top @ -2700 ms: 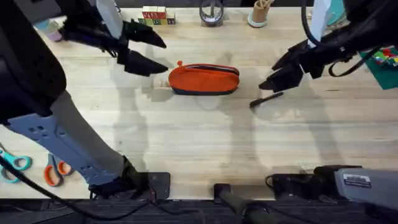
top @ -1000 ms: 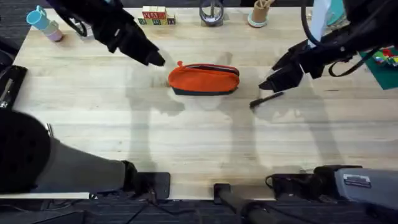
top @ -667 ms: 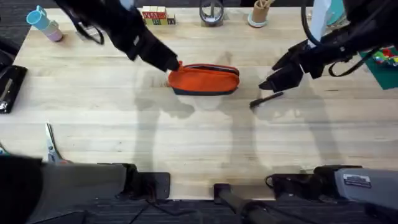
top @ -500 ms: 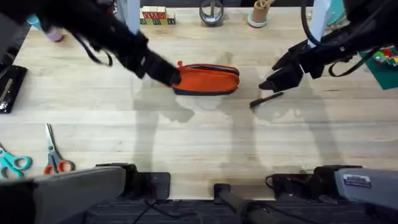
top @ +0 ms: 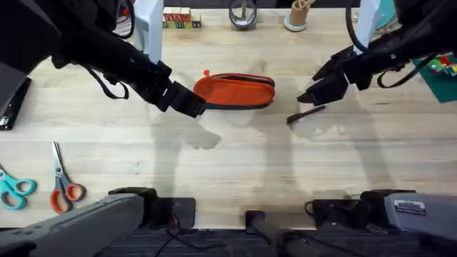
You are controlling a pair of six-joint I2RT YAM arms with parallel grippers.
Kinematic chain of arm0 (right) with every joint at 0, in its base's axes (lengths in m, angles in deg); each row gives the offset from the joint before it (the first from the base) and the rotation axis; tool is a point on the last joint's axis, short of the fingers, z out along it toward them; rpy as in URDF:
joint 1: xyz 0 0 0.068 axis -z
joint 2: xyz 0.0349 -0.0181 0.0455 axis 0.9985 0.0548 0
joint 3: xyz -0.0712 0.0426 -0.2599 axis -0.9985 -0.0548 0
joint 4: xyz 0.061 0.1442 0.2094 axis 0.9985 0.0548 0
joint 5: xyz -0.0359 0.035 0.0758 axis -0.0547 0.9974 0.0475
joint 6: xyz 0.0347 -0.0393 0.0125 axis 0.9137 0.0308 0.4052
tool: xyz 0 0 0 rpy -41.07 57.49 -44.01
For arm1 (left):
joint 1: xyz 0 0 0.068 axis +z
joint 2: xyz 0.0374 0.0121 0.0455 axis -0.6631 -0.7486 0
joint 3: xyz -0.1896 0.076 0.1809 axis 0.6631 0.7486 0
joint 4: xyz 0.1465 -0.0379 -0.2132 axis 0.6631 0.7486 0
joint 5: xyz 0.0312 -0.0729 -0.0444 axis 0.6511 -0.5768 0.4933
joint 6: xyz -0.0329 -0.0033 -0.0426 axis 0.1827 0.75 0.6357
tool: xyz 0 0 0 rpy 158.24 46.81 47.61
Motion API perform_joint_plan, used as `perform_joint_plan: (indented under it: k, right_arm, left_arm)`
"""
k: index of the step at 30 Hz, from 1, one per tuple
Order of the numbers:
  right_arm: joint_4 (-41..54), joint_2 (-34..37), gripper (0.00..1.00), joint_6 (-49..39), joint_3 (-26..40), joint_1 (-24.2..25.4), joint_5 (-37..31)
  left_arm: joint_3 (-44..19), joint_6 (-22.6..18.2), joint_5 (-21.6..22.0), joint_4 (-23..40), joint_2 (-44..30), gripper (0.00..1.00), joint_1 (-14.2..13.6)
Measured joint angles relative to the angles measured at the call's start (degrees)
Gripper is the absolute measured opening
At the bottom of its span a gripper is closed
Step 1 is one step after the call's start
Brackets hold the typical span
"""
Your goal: Unzip the bag, pick up the pens from the table one at a time and place them inside, then zip the bag closed.
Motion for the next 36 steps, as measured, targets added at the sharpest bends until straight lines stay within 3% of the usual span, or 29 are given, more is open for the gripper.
perform_joint_plan:
  k: [31, 33, 36]
  right_arm:
    - [-10.5, 0.0, 0.994, -0.5, 0.0, 0.0, 0.0]
    - [-10.7, 0.3, 0.887, -1.7, 0.0, -0.1, 0.0]
    - [-10.9, 1.2, 0.458, -4.5, 0.0, -0.1, 0.0]
  left_arm:
    - [0.0, 0.0, 0.3, 0.0, 0.0, 0.995, 0.0]
    - [0.0, 0.0, 0.3, 0.0, 0.0, 0.995, 0.0]
    - [0.0, 0.0, 0.3, 0.0, 0.0, 0.995, 0.0]
